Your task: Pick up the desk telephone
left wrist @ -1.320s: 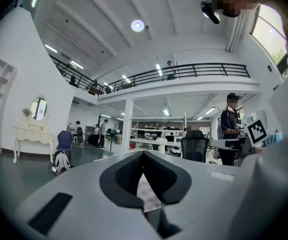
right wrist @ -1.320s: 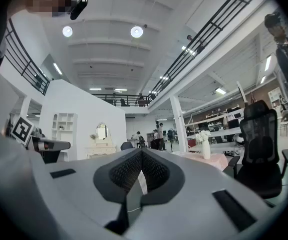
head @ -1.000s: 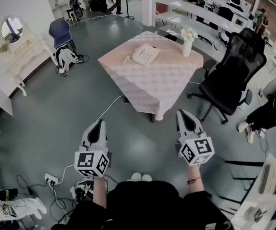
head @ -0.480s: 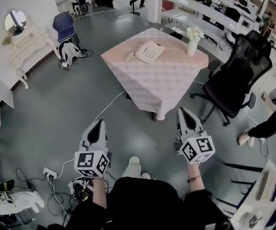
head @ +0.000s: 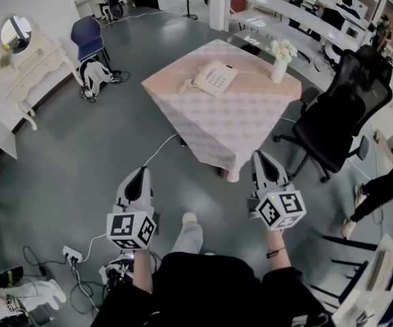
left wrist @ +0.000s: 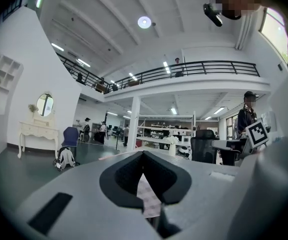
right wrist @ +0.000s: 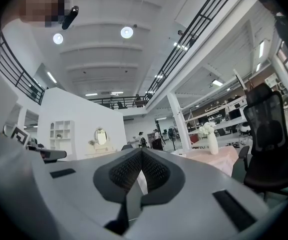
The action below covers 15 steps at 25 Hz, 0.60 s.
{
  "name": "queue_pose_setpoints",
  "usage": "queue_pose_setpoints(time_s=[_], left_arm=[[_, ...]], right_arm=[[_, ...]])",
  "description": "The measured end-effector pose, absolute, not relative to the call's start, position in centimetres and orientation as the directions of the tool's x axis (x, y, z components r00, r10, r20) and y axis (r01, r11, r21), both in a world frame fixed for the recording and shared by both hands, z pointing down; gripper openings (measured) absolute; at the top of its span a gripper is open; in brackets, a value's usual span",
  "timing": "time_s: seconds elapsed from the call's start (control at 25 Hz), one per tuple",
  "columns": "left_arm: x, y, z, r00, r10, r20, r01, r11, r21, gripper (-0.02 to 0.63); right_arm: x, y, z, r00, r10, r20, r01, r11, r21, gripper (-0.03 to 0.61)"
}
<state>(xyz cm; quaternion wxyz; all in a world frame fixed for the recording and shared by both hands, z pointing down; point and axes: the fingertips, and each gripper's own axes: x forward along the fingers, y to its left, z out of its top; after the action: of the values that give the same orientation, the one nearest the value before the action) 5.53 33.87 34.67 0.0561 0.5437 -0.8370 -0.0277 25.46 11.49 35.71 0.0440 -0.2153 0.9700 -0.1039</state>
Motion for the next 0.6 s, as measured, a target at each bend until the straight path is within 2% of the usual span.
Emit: queue_pose_setpoints(time_s=[0.6], left_arm=[[-6.9,24.5,35.7,-0.301,-0.947,0.109,-0.944,0.313,0.109,-0.002]], right_arm=[[13.1,4.5,36.4,-0.865,-0.501,-0.011,-0.485,0.843,-0.232,-0.008]])
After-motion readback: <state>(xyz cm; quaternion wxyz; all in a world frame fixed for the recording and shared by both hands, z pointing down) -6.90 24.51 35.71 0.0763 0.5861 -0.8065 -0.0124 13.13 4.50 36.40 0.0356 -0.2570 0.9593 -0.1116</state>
